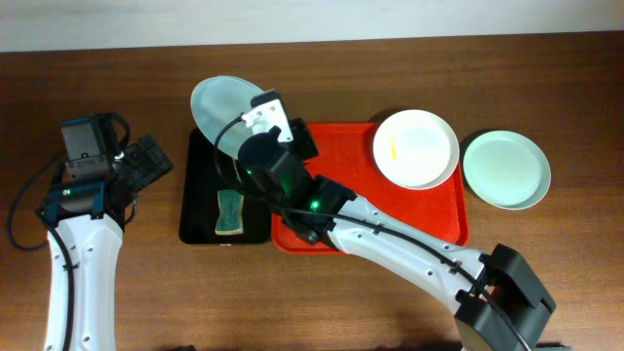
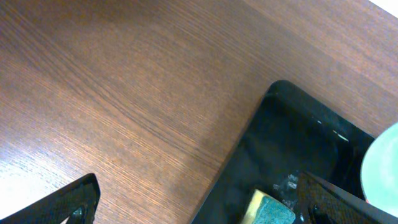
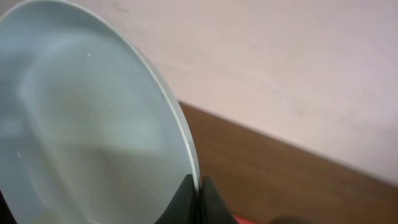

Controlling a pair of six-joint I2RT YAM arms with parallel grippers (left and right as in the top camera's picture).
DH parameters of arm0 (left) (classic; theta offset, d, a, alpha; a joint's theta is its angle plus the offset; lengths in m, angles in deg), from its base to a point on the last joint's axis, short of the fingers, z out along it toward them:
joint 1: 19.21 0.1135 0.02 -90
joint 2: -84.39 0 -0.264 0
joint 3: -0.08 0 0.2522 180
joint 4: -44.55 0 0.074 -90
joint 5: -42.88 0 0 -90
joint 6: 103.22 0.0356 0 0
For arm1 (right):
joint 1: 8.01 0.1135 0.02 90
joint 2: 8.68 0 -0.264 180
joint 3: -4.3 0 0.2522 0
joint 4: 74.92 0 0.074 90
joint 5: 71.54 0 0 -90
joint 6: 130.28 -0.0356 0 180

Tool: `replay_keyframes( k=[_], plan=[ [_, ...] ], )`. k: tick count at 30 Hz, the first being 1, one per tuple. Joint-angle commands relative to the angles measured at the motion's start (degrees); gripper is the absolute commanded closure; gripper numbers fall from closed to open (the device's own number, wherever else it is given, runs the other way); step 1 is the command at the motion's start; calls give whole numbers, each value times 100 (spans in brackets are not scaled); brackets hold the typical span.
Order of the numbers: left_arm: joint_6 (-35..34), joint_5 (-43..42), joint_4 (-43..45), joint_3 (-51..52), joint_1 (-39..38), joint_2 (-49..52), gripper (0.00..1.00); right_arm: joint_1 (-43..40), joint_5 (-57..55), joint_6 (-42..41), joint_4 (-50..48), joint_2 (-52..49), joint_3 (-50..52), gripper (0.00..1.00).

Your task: Clean dirty plates on tray and stack at the side

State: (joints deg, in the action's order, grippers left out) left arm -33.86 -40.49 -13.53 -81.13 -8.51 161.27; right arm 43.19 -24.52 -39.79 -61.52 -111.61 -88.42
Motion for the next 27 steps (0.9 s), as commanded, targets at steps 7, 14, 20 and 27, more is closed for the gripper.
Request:
replay_keyframes(
  k=[7,14,20,27],
  plan=[
    [-57,-15,4,-17,39,4,1,122,-444,2332,-953,-9,-109,96],
    [-57,-15,4,-17,39,4,1,221,-420,2590,-1329,-9,-109,96],
    [-57,-15,4,-17,39,4,1,221,-422,2824,-1449,-9,-109,96],
    [-57,-15,4,-17,39,4,1,221,-422,2824,-1449,-9,-109,96]
  ],
)
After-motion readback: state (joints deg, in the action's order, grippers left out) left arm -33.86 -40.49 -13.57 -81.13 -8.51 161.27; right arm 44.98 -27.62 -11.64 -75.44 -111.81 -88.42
